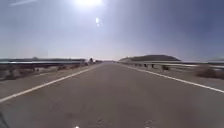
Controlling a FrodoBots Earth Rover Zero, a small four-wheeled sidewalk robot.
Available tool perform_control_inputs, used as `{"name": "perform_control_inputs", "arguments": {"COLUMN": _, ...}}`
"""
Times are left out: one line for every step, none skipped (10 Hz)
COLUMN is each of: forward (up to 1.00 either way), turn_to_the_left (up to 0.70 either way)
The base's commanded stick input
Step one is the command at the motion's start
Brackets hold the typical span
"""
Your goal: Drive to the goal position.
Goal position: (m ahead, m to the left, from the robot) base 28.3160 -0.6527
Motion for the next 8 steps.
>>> {"name": "perform_control_inputs", "arguments": {"forward": 1.00, "turn_to_the_left": 0.00}}
{"name": "perform_control_inputs", "arguments": {"forward": 1.00, "turn_to_the_left": 0.00}}
{"name": "perform_control_inputs", "arguments": {"forward": 1.00, "turn_to_the_left": 0.00}}
{"name": "perform_control_inputs", "arguments": {"forward": 1.00, "turn_to_the_left": 0.00}}
{"name": "perform_control_inputs", "arguments": {"forward": 1.00, "turn_to_the_left": 0.00}}
{"name": "perform_control_inputs", "arguments": {"forward": 1.00, "turn_to_the_left": 0.00}}
{"name": "perform_control_inputs", "arguments": {"forward": 1.00, "turn_to_the_left": 0.00}}
{"name": "perform_control_inputs", "arguments": {"forward": 1.00, "turn_to_the_left": 0.00}}
